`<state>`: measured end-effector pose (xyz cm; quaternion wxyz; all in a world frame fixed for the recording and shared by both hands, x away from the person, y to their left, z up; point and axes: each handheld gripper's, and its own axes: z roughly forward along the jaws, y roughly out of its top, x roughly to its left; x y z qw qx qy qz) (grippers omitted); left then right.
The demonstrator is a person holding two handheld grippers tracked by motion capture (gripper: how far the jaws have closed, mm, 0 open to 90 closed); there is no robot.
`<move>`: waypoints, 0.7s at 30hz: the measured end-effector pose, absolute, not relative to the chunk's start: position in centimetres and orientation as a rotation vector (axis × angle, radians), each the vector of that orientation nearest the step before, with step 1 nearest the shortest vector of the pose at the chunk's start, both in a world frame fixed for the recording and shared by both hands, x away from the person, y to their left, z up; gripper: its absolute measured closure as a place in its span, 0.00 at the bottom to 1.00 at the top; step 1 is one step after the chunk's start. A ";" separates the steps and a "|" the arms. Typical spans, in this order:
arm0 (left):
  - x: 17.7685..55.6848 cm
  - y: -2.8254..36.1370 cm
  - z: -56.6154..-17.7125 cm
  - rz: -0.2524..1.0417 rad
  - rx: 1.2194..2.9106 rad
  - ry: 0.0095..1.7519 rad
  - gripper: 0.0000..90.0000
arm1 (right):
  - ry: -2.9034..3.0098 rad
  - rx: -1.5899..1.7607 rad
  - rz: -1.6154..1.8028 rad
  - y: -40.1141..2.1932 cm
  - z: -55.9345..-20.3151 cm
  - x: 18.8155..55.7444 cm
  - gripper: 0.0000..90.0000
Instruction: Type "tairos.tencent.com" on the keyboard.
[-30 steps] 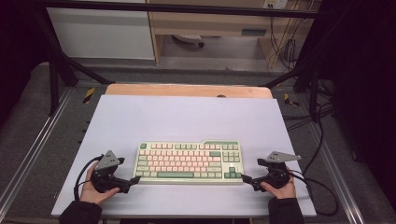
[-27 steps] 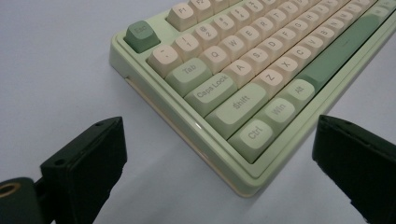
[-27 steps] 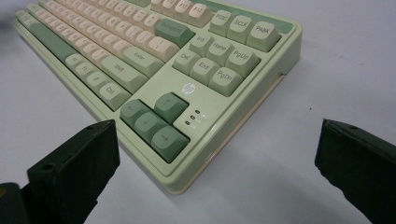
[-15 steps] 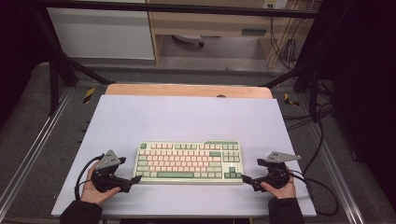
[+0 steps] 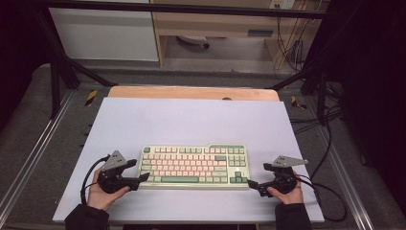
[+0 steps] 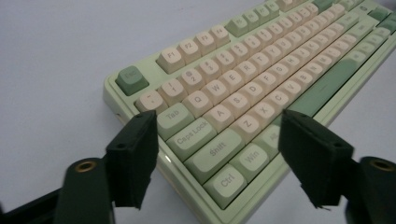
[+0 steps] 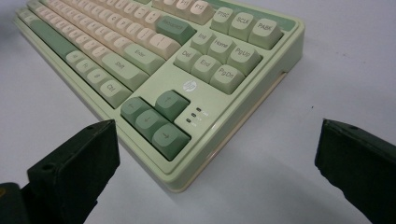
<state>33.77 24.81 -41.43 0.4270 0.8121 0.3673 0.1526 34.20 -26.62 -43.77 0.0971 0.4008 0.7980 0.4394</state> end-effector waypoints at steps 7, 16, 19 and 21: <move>34.1 24.2 -41.1 0.364 2.015 0.932 0.53 | 2.363 1.188 1.299 -26.6 -43.8 34.2 0.00; 34.7 22.9 -40.2 0.372 1.999 0.924 0.71 | 2.362 1.187 1.301 -26.6 -43.8 34.2 0.00; 34.8 22.4 -40.1 0.369 1.998 0.913 0.75 | 2.364 1.189 1.299 -26.6 -43.8 34.2 0.00; 35.1 21.6 -39.8 0.370 2.000 0.899 0.78 | 2.364 1.191 1.297 -26.6 -43.8 34.2 0.00</move>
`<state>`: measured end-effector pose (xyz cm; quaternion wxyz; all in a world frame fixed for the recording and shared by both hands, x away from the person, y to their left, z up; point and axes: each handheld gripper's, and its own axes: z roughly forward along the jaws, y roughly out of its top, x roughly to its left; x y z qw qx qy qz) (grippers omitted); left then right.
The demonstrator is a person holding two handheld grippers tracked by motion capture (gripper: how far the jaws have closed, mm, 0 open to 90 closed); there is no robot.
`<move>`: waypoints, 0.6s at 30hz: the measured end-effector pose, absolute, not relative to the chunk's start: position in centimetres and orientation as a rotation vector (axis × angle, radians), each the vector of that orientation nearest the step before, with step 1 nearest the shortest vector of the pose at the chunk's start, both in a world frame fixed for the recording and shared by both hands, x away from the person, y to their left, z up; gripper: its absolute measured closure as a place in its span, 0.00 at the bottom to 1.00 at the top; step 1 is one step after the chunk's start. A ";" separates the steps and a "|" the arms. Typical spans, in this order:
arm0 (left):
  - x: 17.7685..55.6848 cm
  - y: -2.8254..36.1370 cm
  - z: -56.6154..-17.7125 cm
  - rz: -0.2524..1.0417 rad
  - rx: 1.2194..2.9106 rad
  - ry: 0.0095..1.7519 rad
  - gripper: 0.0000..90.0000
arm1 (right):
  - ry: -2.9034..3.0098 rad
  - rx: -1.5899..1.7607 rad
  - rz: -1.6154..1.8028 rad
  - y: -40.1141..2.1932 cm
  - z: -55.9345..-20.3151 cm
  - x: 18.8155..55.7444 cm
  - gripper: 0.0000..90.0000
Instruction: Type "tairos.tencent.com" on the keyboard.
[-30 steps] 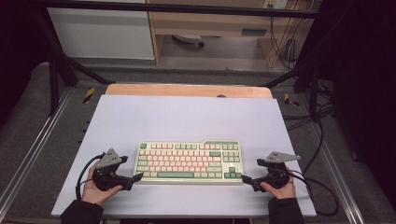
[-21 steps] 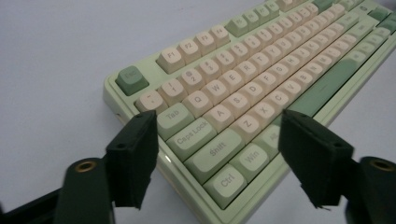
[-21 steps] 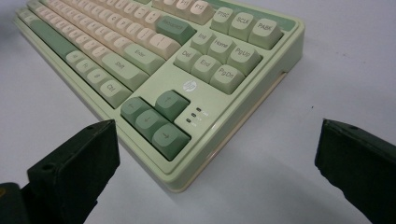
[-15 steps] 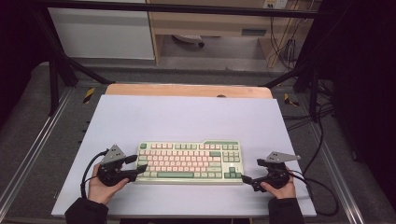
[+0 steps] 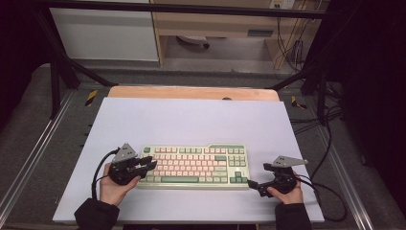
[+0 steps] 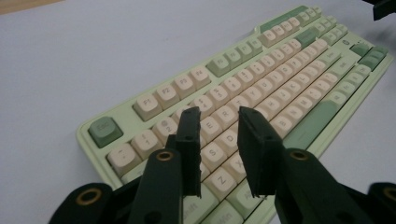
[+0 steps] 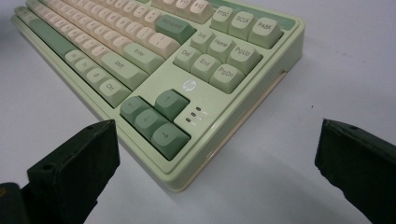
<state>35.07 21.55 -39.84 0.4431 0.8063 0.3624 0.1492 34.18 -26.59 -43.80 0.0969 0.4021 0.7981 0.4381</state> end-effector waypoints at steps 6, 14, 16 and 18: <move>35.6 19.9 -39.5 0.370 2.007 0.878 0.85 | 2.366 1.186 1.297 -26.6 -43.8 34.2 0.00; 36.2 17.9 -39.8 0.375 2.041 0.863 0.95 | 2.368 1.187 1.297 -26.5 -43.8 34.2 0.00; 36.3 17.5 -40.0 0.374 2.047 0.858 0.98 | 2.370 1.184 1.299 -26.5 -43.9 34.2 0.00; 36.4 17.2 -40.1 0.373 2.050 0.861 1.00 | 2.370 1.186 1.299 -26.5 -43.9 34.2 0.00</move>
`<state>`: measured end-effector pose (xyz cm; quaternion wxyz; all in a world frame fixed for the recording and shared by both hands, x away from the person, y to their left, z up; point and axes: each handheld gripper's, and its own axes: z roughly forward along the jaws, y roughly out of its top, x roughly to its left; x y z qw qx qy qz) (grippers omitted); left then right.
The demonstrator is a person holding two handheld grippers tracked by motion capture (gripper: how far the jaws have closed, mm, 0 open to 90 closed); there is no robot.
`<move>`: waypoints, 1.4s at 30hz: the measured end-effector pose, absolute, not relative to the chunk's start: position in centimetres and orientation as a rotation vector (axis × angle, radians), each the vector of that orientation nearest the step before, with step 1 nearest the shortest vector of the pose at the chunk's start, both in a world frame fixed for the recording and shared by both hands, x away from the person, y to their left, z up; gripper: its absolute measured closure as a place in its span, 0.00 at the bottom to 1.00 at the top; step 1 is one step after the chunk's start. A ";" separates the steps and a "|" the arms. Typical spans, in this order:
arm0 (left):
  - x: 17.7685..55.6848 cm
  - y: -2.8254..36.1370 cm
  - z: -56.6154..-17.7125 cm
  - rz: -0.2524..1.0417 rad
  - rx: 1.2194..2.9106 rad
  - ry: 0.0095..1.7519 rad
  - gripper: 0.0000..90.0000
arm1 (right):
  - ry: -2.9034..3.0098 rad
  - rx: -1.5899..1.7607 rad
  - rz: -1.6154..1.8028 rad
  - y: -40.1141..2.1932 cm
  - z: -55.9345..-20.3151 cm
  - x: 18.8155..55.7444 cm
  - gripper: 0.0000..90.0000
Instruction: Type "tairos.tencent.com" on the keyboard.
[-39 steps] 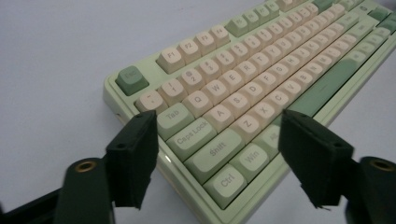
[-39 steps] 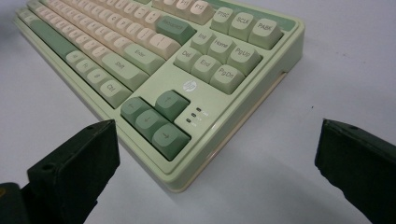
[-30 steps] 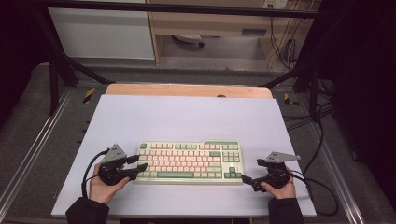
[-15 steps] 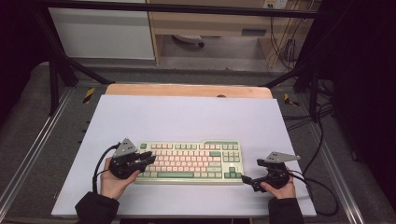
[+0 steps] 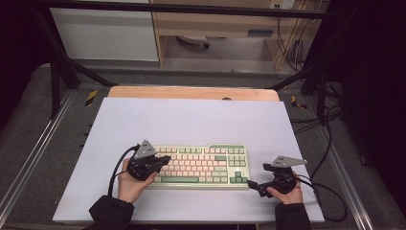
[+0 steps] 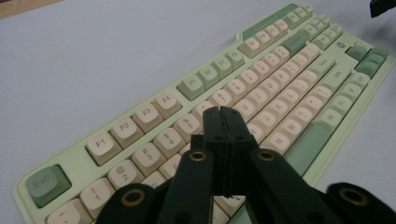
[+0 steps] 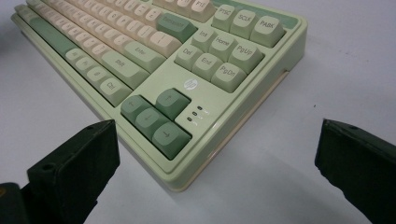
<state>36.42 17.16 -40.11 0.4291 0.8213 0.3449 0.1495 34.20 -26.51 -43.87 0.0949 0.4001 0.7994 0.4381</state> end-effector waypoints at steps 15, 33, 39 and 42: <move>37.9 15.0 -41.8 0.362 2.088 0.896 1.00 | 2.376 1.175 1.290 -26.5 -43.9 34.2 0.00; 38.1 14.6 -43.2 0.359 2.103 0.909 1.00 | 2.382 1.167 1.289 -26.5 -44.0 34.3 0.00; 37.9 14.6 -43.0 0.360 2.100 0.900 1.00 | 2.381 1.173 1.291 -26.4 -44.0 34.3 0.00; 37.6 14.8 -42.6 0.361 2.095 0.893 1.00 | 2.384 1.172 1.289 -26.4 -44.0 34.3 0.00</move>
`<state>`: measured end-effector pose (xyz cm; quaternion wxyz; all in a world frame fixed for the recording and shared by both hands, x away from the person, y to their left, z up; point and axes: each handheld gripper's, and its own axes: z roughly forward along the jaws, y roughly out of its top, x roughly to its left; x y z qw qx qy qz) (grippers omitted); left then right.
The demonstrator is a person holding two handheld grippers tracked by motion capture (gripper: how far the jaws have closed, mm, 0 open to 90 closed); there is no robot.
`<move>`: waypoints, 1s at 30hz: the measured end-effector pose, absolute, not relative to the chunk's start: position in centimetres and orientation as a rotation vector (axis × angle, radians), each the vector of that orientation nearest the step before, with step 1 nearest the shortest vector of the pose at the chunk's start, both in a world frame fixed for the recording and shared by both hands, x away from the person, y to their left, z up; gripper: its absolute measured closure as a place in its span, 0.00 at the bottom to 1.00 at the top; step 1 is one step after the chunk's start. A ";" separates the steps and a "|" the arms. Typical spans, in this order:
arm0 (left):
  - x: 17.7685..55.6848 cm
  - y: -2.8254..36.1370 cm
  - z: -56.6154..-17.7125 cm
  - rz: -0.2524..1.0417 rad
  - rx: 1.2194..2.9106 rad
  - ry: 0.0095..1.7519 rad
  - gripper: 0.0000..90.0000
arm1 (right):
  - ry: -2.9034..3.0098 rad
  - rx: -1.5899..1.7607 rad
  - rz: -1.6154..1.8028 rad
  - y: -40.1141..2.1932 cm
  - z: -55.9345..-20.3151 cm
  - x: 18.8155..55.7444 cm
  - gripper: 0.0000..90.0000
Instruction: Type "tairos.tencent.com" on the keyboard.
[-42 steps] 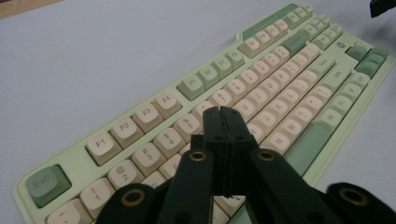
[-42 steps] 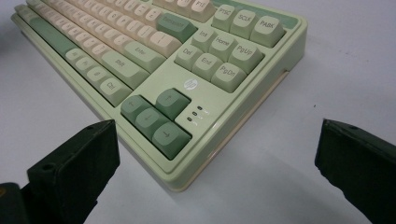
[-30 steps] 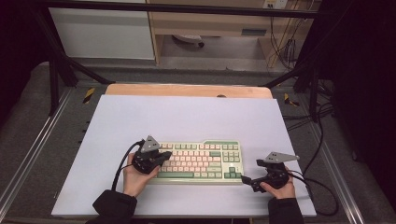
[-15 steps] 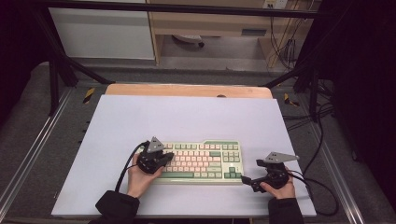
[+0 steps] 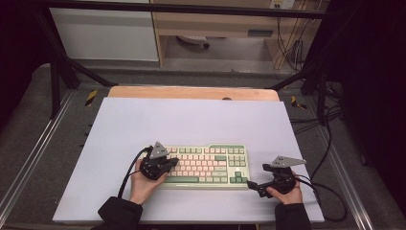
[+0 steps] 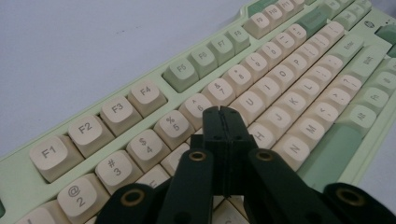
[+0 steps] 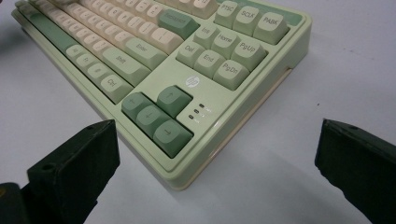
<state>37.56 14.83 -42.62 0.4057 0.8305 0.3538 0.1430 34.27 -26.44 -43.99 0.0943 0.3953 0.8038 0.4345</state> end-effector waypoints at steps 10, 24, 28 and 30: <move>36.8 15.9 -41.9 0.371 2.093 0.877 1.00 | 2.382 1.179 1.291 -26.4 -44.0 34.2 0.00; 35.7 19.0 -41.1 0.396 2.055 0.910 1.00 | 2.383 1.174 1.291 -26.4 -44.0 34.2 0.00; 35.6 19.7 -41.2 0.400 2.047 0.925 1.00 | 2.381 1.168 1.292 -26.5 -44.0 34.2 0.00; 35.5 19.8 -41.3 0.398 2.049 0.926 1.00 | 2.381 1.168 1.292 -26.5 -44.0 34.2 0.00</move>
